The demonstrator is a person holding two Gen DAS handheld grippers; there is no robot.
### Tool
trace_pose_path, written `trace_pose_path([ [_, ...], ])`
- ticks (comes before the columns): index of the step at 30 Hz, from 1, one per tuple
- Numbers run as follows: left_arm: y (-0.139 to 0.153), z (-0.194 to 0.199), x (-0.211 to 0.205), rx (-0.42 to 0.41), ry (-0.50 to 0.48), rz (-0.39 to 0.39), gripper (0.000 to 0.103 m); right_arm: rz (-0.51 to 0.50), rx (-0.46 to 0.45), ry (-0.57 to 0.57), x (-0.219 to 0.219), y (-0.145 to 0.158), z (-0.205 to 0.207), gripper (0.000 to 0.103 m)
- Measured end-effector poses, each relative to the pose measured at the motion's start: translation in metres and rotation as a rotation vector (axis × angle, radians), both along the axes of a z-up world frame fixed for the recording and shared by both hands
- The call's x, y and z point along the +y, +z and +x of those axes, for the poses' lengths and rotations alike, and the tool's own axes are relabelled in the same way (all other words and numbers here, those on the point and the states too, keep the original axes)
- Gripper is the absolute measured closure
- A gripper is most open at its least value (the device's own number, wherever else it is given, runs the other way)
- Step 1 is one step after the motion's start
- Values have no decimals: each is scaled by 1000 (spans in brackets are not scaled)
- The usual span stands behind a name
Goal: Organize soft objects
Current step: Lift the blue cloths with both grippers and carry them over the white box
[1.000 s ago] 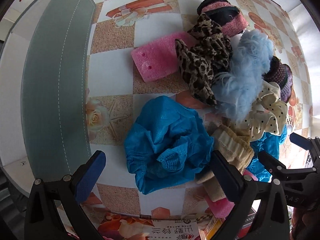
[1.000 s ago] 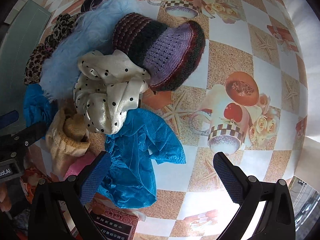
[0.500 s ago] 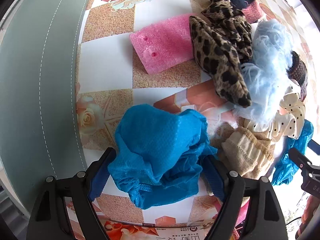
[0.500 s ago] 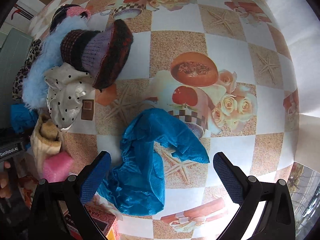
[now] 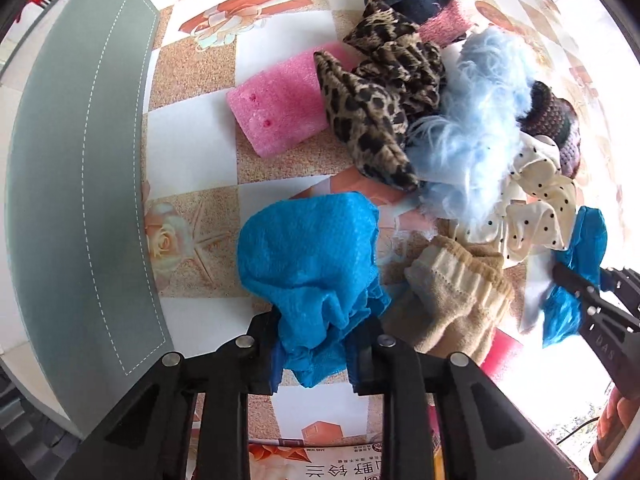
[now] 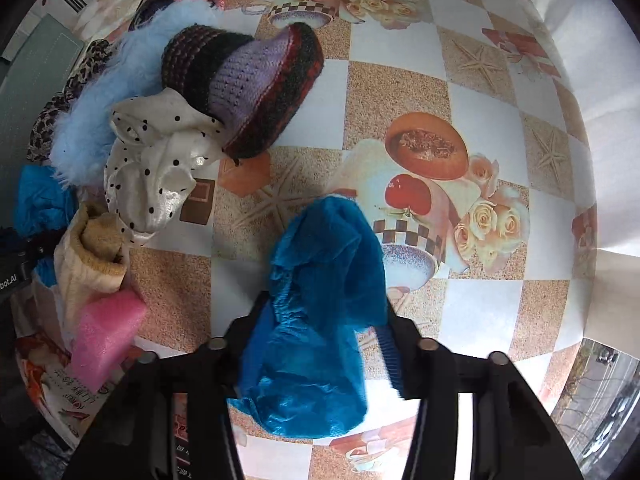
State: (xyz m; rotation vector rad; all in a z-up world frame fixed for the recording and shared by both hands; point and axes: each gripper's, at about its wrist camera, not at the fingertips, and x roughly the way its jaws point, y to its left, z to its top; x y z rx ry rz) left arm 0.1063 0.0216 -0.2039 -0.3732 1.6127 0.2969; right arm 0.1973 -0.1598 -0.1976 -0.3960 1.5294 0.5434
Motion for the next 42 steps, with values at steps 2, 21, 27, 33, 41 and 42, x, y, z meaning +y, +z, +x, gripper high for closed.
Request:
trace_pose_path([
  [2, 12, -6, -2, -23, 4, 13, 78, 31, 15, -34, -7, 4, -3, 89],
  [21, 171, -87, -48, -226, -160, 183, 78, 280, 5, -88, -30, 167, -34, 89],
  [27, 184, -125, -29, -254, -100, 203, 78, 338, 33, 8, 11, 189, -83, 89],
  [33, 195, -159, -3, -279, 2, 241, 78, 346, 45, 166, 61, 198, -122, 89],
  [41, 203, -197, 25, -304, 116, 278, 78, 335, 69, 285, 105, 200, -151, 89],
  [42, 203, -201, 28, -306, 130, 279, 78, 333, 74, 297, 109, 200, -154, 89],
])
